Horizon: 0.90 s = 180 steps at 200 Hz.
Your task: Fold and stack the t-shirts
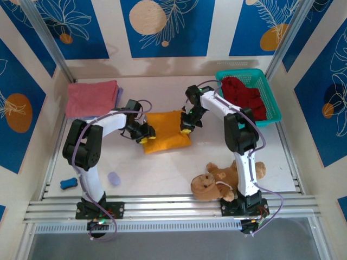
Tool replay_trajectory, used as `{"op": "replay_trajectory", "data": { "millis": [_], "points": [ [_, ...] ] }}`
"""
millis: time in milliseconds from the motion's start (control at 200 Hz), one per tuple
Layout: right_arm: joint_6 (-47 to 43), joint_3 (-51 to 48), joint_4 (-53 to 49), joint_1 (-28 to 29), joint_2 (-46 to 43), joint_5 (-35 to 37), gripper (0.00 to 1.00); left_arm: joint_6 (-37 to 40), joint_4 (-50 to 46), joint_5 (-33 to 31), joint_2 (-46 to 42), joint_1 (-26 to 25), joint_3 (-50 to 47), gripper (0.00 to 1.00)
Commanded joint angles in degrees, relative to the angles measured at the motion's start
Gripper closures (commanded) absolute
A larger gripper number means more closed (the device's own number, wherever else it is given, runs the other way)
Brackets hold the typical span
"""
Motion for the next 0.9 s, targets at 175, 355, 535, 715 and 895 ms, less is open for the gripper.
{"op": "replay_trajectory", "data": {
  "millis": [175, 355, 535, 715, 895],
  "points": [
    [2.4, -13.0, 11.8, -6.9, -2.6, -15.4, 1.0, 0.2, 0.1, -1.3, -0.3, 0.4, -2.4, 0.56],
    [1.6, -13.3, 10.3, -6.6, 0.4, -11.0, 1.0, 0.5, 0.2, -1.7, -0.3, 0.4, -3.3, 0.55],
    [1.5, -11.7, 7.2, -5.7, 1.4, -2.3, 0.91, 0.8, -0.5, -2.2, -0.7, 0.6, -3.4, 0.55],
    [1.7, -10.7, 4.3, -3.6, -3.4, 1.9, 0.7, 1.0, -0.9, -2.1, -0.9, 0.7, -2.7, 0.55],
    [3.1, -7.9, 2.5, -2.1, -7.5, 3.7, 0.65, 1.4, -1.8, -2.1, -1.2, 0.7, -1.7, 0.55]
  ]
}}
